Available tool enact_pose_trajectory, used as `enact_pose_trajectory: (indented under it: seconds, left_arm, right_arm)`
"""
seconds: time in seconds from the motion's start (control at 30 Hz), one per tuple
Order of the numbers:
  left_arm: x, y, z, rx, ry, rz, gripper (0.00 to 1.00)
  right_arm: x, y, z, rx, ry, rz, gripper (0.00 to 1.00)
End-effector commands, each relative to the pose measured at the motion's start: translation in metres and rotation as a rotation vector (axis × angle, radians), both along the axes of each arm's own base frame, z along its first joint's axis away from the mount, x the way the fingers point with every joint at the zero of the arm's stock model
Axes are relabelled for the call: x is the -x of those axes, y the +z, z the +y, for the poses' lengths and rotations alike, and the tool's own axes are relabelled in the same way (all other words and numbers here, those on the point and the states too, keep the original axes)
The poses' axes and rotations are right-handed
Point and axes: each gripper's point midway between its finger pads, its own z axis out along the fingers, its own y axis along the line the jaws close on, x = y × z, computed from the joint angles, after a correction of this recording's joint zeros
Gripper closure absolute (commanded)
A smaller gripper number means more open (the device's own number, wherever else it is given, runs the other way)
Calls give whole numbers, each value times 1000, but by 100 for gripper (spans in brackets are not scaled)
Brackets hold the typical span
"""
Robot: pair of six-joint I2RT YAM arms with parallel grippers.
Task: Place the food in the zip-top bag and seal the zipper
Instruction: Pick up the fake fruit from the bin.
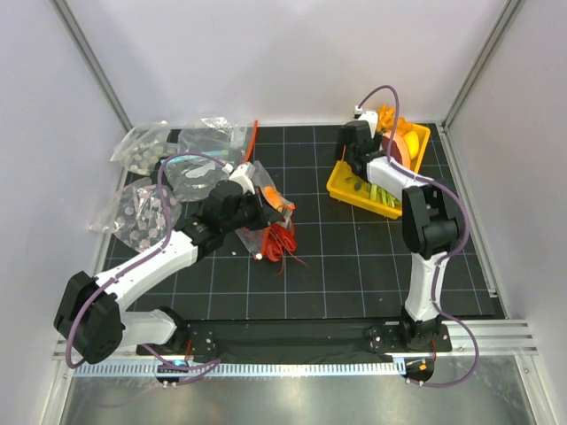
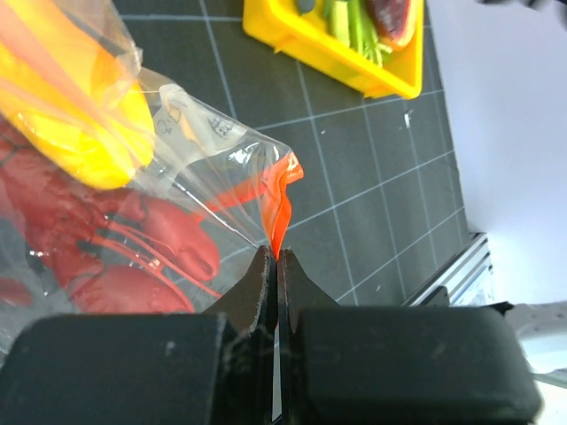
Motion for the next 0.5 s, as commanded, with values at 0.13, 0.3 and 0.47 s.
enact_pose_trajectory:
  seconds: [0.13,0.3,0.47]
  left_arm:
    - [-7,38,-6,93,-1,-100,100]
    - [-9,30,-9,83,-7,-82,100]
    - [-9,29,-11,81,-17,-76,100]
  right_arm:
    - [-40,-16,-36,76,-32,22,20]
    - [-53,-26,-37,69,-11,27,19]
    - [-61,-35,-41,100,-3,37,21]
